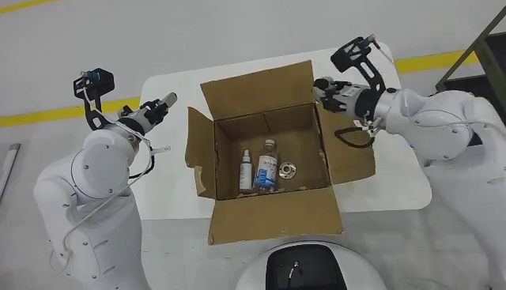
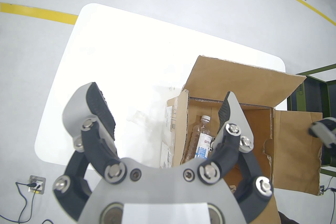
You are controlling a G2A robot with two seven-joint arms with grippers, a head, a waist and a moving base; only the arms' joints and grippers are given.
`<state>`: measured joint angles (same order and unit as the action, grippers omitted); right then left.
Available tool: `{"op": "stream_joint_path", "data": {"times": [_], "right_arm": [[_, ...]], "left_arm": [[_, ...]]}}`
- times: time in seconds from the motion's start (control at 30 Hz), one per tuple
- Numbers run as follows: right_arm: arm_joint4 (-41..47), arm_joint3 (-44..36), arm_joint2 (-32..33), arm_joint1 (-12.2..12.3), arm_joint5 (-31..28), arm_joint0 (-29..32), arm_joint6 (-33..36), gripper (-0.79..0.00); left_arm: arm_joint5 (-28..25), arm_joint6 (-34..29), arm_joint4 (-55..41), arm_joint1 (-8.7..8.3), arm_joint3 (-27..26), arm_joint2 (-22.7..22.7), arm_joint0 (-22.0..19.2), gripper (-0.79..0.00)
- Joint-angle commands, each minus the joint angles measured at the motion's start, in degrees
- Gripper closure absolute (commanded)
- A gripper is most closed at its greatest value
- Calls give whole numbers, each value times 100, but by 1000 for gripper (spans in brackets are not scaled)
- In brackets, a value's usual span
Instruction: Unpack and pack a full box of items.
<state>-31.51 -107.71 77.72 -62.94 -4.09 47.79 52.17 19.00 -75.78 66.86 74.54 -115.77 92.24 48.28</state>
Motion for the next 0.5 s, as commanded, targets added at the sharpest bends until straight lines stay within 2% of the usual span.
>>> {"op": "stream_joint_path", "data": {"times": [0.0, 0.13, 0.23, 0.37, 0.47], "right_arm": [[184, -241, 798, 68, -144, 355, -114, 0], [50, -519, 1963, 185, -378, 1144, -288, 0], [-4, -453, 2471, 236, -658, 1718, -260, 0], [-45, -375, 2699, 258, -895, 2450, -259, 0], [-26, -274, 2520, 251, -1006, 2819, -294, 0]], "left_arm": [[0, 0, 0, 0, 0, 0, 0, -785], [0, 0, 0, 0, 0, 0, 0, -785], [0, 0, 0, 0, 0, 0, 0, -785], [0, 0, 0, 0, 0, 0, 0, -785], [0, 0, 0, 0, 0, 0, 0, -785]]}}
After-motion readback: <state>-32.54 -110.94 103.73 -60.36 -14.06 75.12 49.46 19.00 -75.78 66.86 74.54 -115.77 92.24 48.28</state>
